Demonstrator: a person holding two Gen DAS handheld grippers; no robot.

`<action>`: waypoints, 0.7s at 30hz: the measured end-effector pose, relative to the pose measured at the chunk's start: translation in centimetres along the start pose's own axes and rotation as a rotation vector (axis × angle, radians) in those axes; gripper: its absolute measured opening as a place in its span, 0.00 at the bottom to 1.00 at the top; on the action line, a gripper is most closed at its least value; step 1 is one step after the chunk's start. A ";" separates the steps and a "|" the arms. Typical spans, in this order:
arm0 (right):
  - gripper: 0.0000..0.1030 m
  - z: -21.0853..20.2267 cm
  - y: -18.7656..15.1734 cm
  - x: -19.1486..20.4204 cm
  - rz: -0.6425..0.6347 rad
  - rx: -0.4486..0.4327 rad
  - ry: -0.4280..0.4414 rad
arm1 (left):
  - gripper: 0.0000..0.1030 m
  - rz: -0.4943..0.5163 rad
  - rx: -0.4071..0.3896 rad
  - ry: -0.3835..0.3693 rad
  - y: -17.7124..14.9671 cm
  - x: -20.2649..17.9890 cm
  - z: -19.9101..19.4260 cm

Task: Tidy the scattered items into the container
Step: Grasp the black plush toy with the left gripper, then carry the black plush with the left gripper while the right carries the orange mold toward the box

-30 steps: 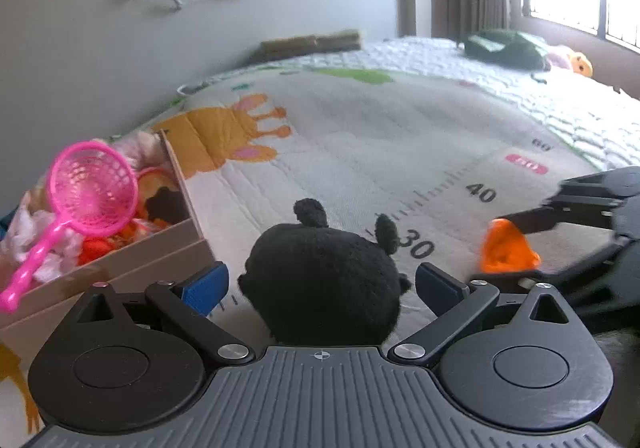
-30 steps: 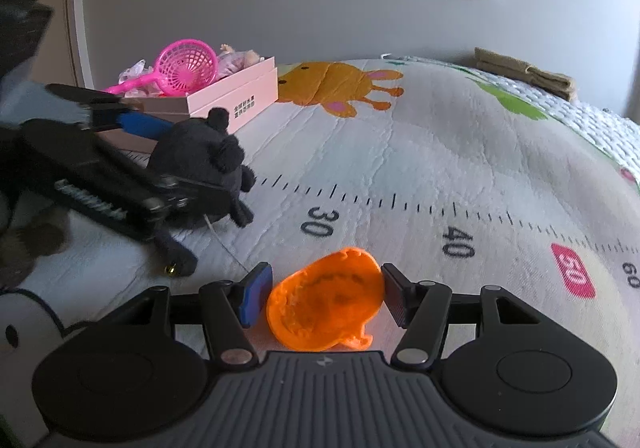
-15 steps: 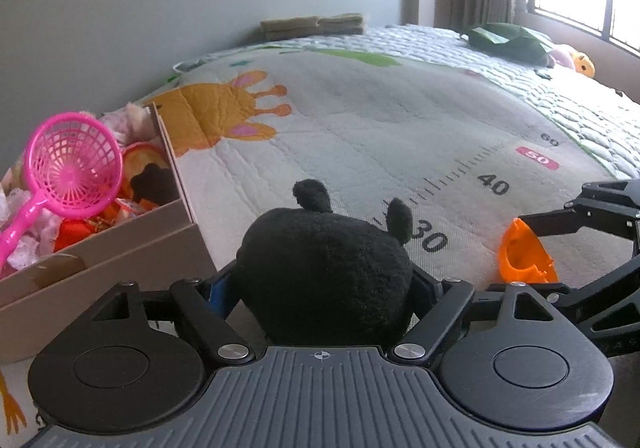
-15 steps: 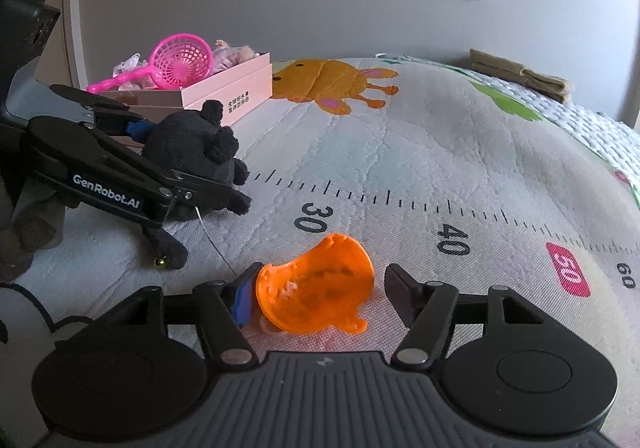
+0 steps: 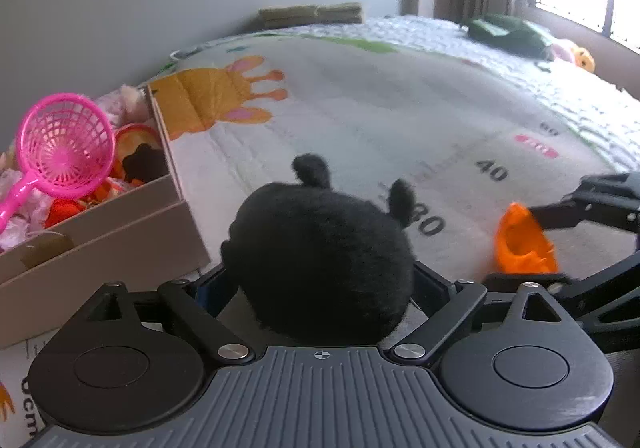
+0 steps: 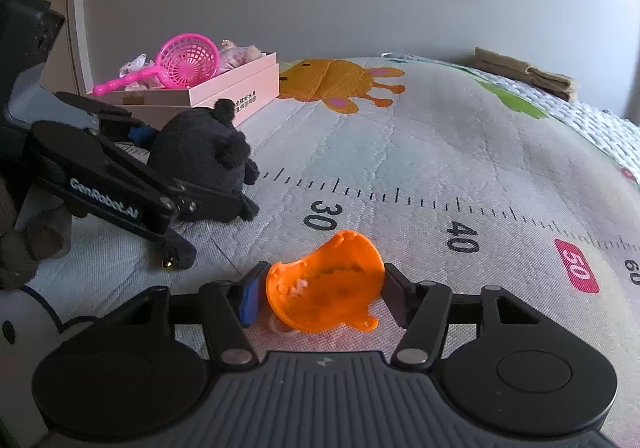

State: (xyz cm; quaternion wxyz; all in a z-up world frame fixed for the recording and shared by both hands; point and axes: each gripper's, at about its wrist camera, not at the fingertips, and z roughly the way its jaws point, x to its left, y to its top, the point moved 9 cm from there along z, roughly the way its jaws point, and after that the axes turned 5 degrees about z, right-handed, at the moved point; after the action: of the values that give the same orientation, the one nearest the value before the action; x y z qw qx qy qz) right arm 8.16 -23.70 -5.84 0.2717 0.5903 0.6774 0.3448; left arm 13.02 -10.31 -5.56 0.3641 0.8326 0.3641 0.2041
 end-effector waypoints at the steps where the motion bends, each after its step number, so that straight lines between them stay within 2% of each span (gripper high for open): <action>1: 0.58 0.0 0.0 0.0 0.002 -0.001 0.001 | 0.92 0.000 -0.011 -0.003 0.2 -0.1 -0.2; 6: 0.59 0.0 0.0 -0.1 0.013 -0.008 0.001 | 0.92 0.023 -0.016 0.034 0.3 0.1 -0.4; 9: 0.59 0.0 -0.1 -0.2 0.016 -0.016 -0.002 | 0.84 0.008 0.000 0.025 -0.1 0.2 -0.2; 14: 0.54 -0.3 -0.1 0.0 0.015 -0.013 0.001 | 0.81 0.003 -0.002 0.032 -0.2 0.2 -0.5; 21: 0.54 -1.4 0.4 1.4 -0.009 -0.027 0.025 | 0.81 -0.053 -0.020 0.046 -1.2 1.1 -3.7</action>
State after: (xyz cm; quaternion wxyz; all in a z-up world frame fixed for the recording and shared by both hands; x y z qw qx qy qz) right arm 7.09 -22.51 -4.59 0.2727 0.5793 0.6785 0.3600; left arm 10.98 -7.19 -3.92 0.3692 0.8141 0.3923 0.2170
